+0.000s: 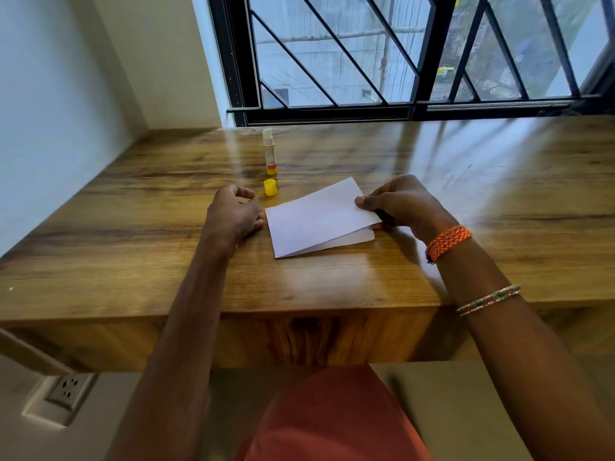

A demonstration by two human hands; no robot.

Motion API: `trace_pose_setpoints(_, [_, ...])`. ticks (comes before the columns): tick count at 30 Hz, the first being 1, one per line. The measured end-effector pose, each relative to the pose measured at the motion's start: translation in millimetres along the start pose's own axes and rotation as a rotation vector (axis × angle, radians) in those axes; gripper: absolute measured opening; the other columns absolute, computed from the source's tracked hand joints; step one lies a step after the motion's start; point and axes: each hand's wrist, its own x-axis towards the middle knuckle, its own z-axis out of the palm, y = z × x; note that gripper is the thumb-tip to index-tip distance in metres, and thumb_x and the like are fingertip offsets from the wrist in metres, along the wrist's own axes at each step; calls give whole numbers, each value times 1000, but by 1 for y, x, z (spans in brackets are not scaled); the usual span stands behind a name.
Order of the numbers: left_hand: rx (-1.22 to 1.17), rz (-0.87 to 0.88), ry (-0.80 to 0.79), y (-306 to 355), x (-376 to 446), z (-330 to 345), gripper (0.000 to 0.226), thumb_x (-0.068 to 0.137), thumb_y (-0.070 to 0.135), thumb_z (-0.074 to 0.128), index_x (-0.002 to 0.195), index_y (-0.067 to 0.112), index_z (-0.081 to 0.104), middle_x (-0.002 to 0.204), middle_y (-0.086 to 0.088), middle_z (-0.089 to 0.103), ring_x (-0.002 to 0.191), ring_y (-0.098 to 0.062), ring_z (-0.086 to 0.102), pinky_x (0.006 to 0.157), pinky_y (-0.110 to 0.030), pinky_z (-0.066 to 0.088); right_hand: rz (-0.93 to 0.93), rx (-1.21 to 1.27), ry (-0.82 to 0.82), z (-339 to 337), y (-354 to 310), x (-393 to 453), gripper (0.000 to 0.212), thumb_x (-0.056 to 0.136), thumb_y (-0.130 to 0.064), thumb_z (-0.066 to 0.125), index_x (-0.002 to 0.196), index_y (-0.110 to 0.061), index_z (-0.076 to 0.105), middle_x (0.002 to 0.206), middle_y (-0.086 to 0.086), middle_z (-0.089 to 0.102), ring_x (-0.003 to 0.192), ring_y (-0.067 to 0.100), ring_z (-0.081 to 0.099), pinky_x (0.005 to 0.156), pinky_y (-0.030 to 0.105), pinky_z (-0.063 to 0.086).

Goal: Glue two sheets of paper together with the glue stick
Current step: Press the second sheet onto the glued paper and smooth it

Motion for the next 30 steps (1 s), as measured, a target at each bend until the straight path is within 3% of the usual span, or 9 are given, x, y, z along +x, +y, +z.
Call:
trace_pose_setpoints(4, [204,145,-78,-7,-7,-2,31,90,7,54,121,11,55,116,-12,62,99,-21,62,94,-39,52,-15,-24,23,1,3,3,14,80,-16,73,70,-9,66,79,11,66,73,22,63,69,32,57])
trace_pose_setpoints(8, [465,337,-183,-9,-20,2,42,92,20,54,134,14,48,140,-8,49,126,-25,47,100,-32,38,-27,-58,35,2,4,3,15,80,-18,73,68,-12,66,82,12,67,77,22,64,75,35,57])
trace_pose_setpoints(13, [677,380,-332,-9,-27,10,51,93,28,52,142,21,36,151,-5,35,135,-26,36,108,-37,30,-19,-56,50,4,7,1,14,81,-18,72,76,-7,67,82,13,67,61,18,62,51,22,55])
trace_pose_setpoints(17, [760,374,-393,-10,-24,11,54,94,26,50,144,20,30,155,0,26,142,-22,26,118,-42,19,-77,-106,88,4,11,0,18,81,-21,73,79,-4,69,79,16,70,53,17,59,52,25,53])
trace_pose_setpoints(24, [790,372,-413,-8,-22,7,53,95,24,49,144,23,31,157,2,23,142,-23,26,117,-41,19,-150,-258,150,8,14,-4,17,82,-27,71,82,-10,68,67,2,65,48,11,57,38,17,42])
trace_pose_setpoints(30, [832,339,-445,-10,-17,5,52,95,28,48,143,29,29,156,-1,24,141,-26,28,115,-45,21,-209,-361,202,13,19,-5,20,82,-31,71,88,-12,69,71,-3,63,54,5,56,42,15,38])
